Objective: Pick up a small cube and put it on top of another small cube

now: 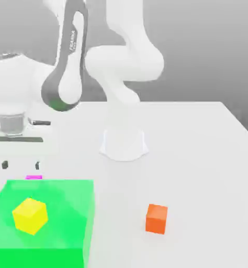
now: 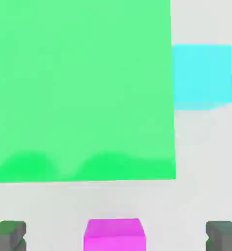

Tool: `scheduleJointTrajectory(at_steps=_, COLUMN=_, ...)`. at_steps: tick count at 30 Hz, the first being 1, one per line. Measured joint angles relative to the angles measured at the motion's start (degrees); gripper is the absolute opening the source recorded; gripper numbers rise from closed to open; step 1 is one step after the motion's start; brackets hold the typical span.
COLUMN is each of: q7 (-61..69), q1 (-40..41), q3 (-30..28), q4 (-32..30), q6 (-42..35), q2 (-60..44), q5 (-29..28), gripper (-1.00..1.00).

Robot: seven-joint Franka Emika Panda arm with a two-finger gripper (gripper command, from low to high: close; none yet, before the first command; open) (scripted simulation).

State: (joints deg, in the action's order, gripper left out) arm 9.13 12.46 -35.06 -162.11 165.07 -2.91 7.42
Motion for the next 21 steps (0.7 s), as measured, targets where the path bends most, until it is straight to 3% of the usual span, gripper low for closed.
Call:
scheduleJointTrajectory(at_steps=5, q7=11.4, q1=7.8, q3=11.1, q4=1.6, q6=4.7, q2=-7.6, q5=14.4, gripper=0.00)
scheduleJointTrajectory(at_steps=10, q7=19.7, q1=18.9, q3=24.6, q4=3.7, q6=9.6, q2=-14.3, q5=25.2, gripper=0.00)
scheduleJointTrajectory(at_steps=11, q7=20.3, q1=20.1, q3=26.1, q4=3.9, q6=10.1, q2=-15.0, q5=26.0, gripper=-1.00)
scheduleJointTrajectory(at_steps=17, q7=20.6, q1=20.8, q3=26.8, q4=4.0, q6=10.3, q2=-15.3, q5=26.4, gripper=-1.00)
scheduleJointTrajectory(at_steps=21, q7=16.1, q1=14.9, q3=19.6, q4=2.8, q6=7.5, q2=-11.5, q5=20.5, gripper=-1.00)
